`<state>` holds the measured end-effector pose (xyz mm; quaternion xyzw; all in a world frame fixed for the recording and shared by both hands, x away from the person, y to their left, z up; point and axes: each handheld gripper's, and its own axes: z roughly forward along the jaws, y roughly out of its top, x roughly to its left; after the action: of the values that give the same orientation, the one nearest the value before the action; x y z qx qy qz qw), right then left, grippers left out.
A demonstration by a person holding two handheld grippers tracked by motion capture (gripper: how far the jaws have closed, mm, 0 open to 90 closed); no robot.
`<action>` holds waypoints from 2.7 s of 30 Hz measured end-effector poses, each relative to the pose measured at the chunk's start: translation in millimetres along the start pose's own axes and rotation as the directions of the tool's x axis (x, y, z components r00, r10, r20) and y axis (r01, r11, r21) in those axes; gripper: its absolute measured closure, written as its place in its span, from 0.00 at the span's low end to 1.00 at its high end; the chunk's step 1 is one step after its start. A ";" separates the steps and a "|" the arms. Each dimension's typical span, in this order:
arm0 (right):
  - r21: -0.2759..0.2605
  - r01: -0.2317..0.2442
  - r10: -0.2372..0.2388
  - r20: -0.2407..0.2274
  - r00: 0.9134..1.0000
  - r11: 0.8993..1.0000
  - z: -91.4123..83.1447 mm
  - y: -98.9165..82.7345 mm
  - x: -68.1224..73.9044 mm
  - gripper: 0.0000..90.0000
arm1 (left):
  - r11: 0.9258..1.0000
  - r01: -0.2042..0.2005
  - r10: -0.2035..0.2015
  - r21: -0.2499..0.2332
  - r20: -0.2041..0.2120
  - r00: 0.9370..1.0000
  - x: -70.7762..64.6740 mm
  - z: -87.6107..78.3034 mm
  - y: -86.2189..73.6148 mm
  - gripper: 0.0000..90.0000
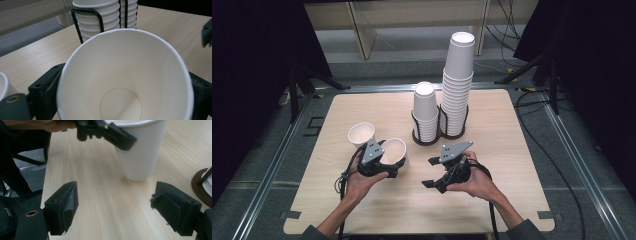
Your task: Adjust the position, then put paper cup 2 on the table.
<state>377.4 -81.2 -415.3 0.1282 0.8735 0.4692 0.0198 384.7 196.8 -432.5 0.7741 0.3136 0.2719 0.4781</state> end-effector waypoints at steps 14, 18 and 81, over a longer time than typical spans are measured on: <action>0.018 -0.003 0.003 -0.007 1.000 1.000 3.8 -3.2 0.0 0.23 | 0.997 0.040 -0.038 0.058 -0.033 0.999 19.3 26.3 2.2 0.09; 0.014 -0.003 0.003 -0.011 1.000 1.000 3.3 -3.3 0.0 0.23 | 0.996 0.036 -0.033 0.076 -0.035 0.999 19.3 32.7 1.8 0.09; 0.032 -0.033 0.034 -0.028 0.999 0.999 -2.9 -21.4 4.5 0.22 | 1.000 0.018 -0.018 -0.023 0.016 1.000 12.0 7.8 -47.7 0.14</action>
<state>368.2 -93.8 -430.9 0.1365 0.8787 0.4573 -0.0026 387.4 217.8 -477.6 0.7677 0.3135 0.2653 0.4919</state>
